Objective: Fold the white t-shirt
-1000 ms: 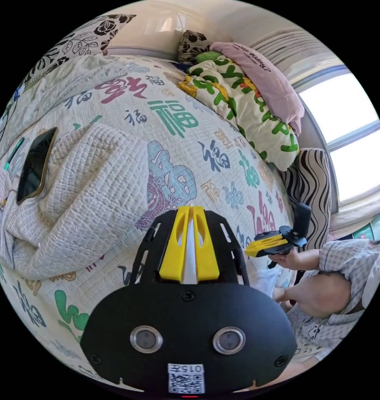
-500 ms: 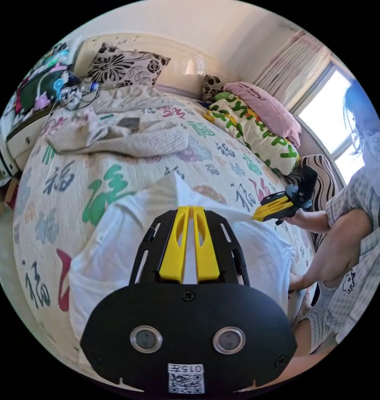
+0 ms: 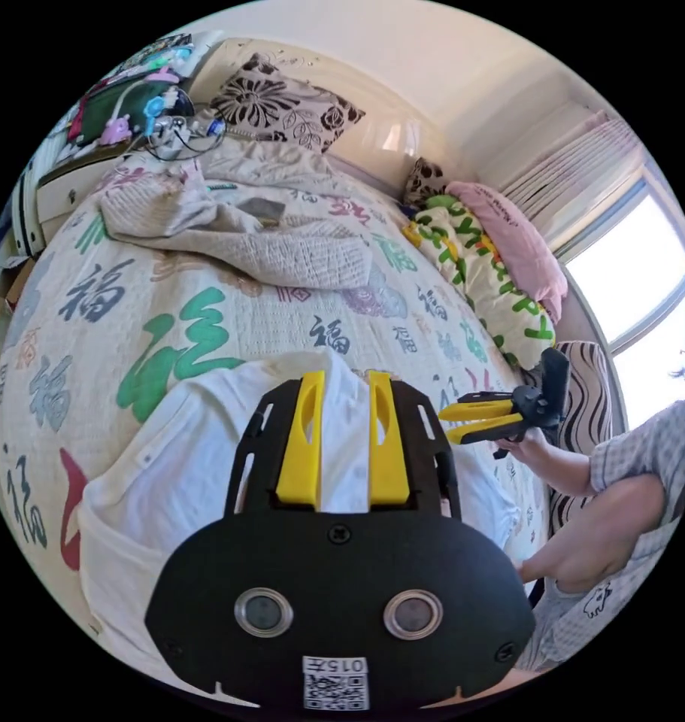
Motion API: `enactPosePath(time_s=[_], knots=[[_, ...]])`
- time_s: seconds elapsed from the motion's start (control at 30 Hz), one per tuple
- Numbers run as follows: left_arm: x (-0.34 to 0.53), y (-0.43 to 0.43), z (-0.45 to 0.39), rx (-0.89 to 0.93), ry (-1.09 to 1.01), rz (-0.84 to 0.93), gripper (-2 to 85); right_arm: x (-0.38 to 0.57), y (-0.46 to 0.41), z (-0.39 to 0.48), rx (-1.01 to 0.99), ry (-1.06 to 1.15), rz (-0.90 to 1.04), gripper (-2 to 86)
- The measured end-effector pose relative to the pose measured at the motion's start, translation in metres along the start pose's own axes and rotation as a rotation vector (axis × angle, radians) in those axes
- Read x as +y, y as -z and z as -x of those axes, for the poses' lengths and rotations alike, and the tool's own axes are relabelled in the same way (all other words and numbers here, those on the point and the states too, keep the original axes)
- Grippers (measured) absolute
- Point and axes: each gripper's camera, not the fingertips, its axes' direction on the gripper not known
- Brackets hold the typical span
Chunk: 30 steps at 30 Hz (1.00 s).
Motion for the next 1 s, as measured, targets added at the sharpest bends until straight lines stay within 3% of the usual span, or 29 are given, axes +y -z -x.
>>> enactPosePath(time_s=[0.07,0.17,0.33,0.5,0.63,0.8,1.0], knots=[[-0.008,-0.023,0.005,-0.049,-0.002,0.115,3.1,-0.002,-0.014,0.007,0.033,-0.002,0.033,5.3],[-0.012,-0.029,0.008,-0.121,-0.019,0.149,2.4,0.002,-0.021,0.018,0.079,0.015,0.005,3.8],[0.007,0.001,0.006,-0.12,0.002,0.084,4.9,0.001,-0.018,0.031,0.044,0.007,-0.043,7.2],[0.083,0.054,-0.004,-0.105,0.059,0.034,7.4,-0.012,-0.028,0.083,-0.078,0.199,-0.042,9.5],[0.128,0.058,0.0,-0.122,0.129,0.091,6.9,-0.016,-0.052,0.108,0.023,0.252,0.009,9.3],[0.163,0.076,0.014,-0.06,0.223,0.007,3.7,-0.021,-0.053,0.113,0.138,0.141,-0.05,8.7],[0.192,0.094,0.013,-0.05,0.211,-0.007,2.9,-0.037,-0.071,0.144,0.054,0.26,0.01,8.5]])
